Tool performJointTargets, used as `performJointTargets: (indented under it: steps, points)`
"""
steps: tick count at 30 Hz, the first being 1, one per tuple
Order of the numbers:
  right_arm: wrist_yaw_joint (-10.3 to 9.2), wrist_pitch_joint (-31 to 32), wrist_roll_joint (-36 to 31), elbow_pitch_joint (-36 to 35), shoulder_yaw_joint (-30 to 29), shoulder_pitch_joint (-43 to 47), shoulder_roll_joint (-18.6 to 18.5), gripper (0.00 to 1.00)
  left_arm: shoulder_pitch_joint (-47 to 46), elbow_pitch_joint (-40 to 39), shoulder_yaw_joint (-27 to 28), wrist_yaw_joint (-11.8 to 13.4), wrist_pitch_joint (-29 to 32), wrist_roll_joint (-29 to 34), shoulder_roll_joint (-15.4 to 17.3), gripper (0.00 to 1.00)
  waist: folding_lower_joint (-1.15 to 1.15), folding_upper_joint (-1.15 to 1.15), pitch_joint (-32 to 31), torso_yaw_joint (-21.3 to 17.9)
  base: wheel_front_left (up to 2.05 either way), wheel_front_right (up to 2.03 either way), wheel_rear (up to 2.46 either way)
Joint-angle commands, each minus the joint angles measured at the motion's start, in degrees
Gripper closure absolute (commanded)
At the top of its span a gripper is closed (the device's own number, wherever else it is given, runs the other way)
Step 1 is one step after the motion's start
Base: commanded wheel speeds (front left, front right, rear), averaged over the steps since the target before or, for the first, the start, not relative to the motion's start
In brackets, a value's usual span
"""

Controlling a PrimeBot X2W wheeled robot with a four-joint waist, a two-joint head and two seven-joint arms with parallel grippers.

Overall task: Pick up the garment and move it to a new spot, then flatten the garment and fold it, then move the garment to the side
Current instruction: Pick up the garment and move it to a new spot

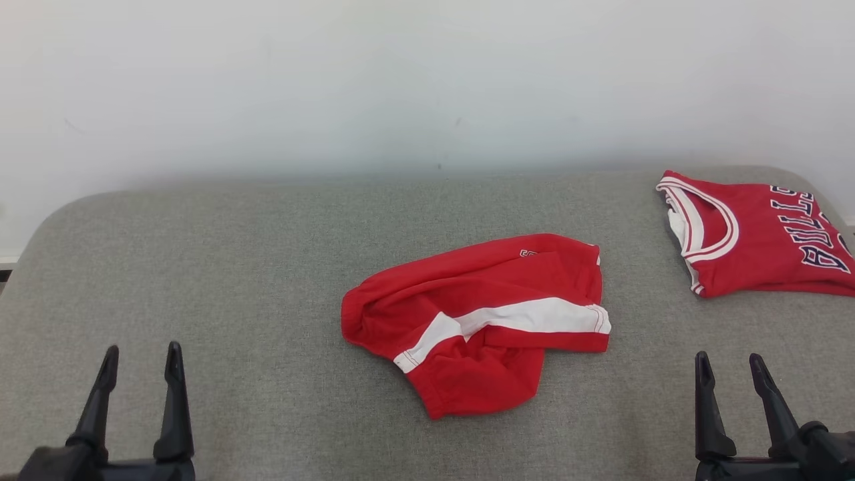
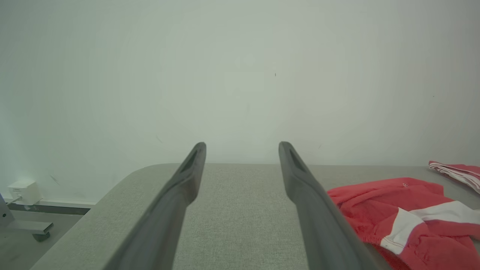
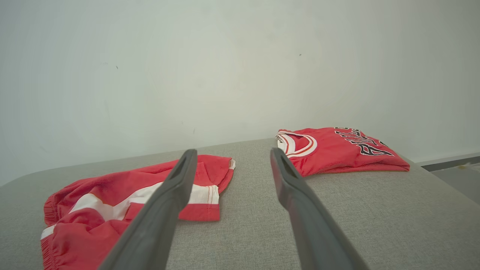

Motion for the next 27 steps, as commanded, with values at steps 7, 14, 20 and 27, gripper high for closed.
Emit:
performJointTargets:
  steps: [7,14,20,27]
  points:
    - [-0.16,0.53,-0.05,-1.00,-0.33,1.60,-0.38,0.00,4.61,-1.42,-0.73,-2.29,-0.35,-1.48,0.36,0.00,0.01,0.00,-0.53,0.26,0.00,0.00,0.00]
    - [-0.16,1.12,0.17,-0.83,0.92,2.59,-0.29,0.00,5.96,-0.12,-1.46,-3.61,-0.38,-2.25,-0.48,0.00,0.01,0.00,-0.30,0.92,0.00,0.00,0.00]
    - [-0.16,1.81,-0.33,-0.38,3.33,2.39,-1.15,0.00,6.28,1.42,-1.67,-4.23,-0.37,-1.70,-1.56,0.00,0.01,0.00,0.01,1.06,0.00,0.00,0.00]
    - [-0.16,1.42,-0.06,0.71,4.70,1.83,-1.48,0.00,5.70,2.46,-1.34,-4.71,-0.38,-0.82,-2.60,0.00,0.01,0.00,0.22,1.41,0.00,0.00,0.00]
